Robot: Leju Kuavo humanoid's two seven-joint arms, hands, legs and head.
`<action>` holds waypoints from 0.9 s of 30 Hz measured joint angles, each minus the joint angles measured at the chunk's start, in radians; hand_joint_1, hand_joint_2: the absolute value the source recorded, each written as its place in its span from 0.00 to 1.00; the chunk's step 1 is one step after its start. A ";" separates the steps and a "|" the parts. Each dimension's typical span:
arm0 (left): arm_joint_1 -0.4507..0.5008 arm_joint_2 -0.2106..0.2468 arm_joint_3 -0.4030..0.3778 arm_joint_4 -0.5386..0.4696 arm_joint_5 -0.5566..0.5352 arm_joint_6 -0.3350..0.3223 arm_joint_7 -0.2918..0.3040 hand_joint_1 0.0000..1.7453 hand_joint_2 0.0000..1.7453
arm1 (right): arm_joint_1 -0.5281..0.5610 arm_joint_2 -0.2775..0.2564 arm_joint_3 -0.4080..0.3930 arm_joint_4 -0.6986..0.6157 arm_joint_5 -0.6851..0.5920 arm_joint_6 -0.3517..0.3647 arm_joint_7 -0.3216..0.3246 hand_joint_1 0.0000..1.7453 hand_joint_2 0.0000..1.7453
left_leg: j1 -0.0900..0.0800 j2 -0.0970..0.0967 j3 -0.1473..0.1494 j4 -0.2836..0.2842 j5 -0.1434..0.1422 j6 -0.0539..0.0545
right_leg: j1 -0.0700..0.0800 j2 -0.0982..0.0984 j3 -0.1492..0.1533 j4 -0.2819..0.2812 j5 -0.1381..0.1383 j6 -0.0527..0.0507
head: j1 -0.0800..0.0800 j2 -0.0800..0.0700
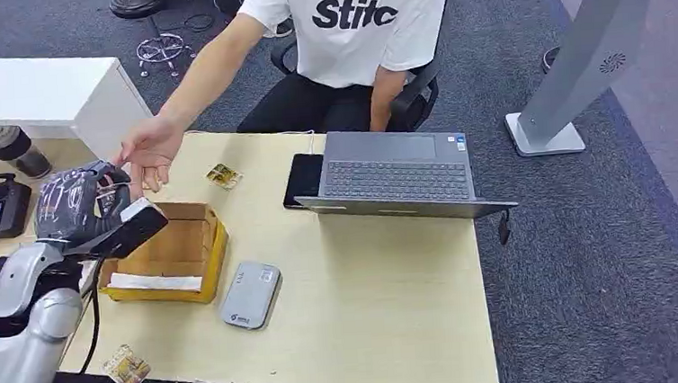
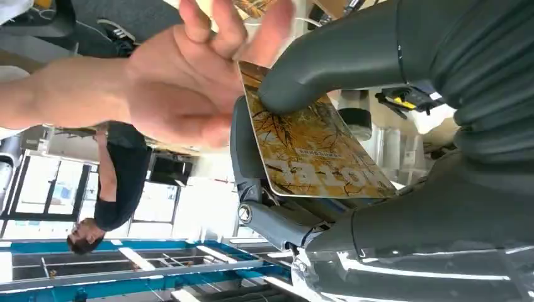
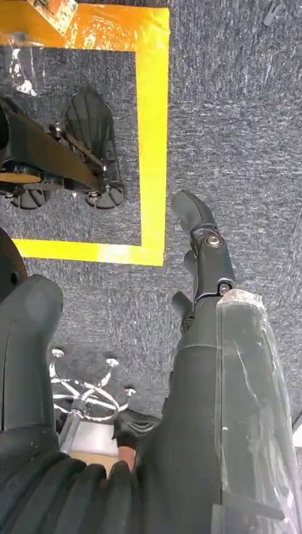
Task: Pass the card to the sensor for recognition and then transmit it.
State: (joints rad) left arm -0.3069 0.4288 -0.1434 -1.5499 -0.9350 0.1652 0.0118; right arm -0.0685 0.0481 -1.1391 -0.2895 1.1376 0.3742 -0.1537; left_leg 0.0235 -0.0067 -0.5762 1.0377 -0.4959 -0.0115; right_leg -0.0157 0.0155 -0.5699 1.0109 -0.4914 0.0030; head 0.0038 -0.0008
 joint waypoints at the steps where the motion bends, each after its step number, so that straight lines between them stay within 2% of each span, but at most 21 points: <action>1: 0.000 0.000 0.001 0.000 -0.004 0.001 0.000 1.00 1.00 | 0.000 0.001 0.000 0.000 0.000 0.000 -0.002 0.00 1.00 | 0.000 0.000 0.000 0.000 0.000 0.000 | 0.000 0.000 0.000 0.000 0.000 0.000 | 0.000 0.000; 22: -0.014 -0.006 0.002 0.000 -0.016 0.025 0.002 1.00 1.00 | 0.000 0.004 0.000 0.001 0.016 0.000 0.002 0.00 1.00 | 0.000 0.000 0.000 0.000 0.000 0.000 | 0.000 0.000 0.000 0.000 0.000 0.000 | 0.000 0.000; 23: -0.014 -0.009 0.003 0.000 -0.012 0.030 0.002 0.00 1.00 | 0.000 0.004 0.000 0.001 0.016 0.000 0.002 0.00 1.00 | 0.000 0.000 0.000 0.000 0.000 0.000 | 0.000 0.000 0.000 0.000 0.000 0.000 | 0.000 0.000; 27: -0.013 -0.029 0.010 0.000 0.002 0.084 -0.012 0.00 1.00 | 0.000 0.006 0.000 0.001 0.018 0.000 0.003 0.00 1.00 | 0.000 0.000 0.000 0.000 0.000 0.000 | 0.000 0.000 0.000 0.000 0.000 0.000 | 0.000 0.000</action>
State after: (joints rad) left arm -0.3202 0.3998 -0.1335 -1.5499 -0.9335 0.2488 0.0000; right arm -0.0686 0.0542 -1.1391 -0.2884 1.1555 0.3742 -0.1503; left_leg 0.0235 -0.0068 -0.5763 1.0377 -0.4959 -0.0115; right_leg -0.0157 0.0155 -0.5699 1.0109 -0.4914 0.0030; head 0.0038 -0.0008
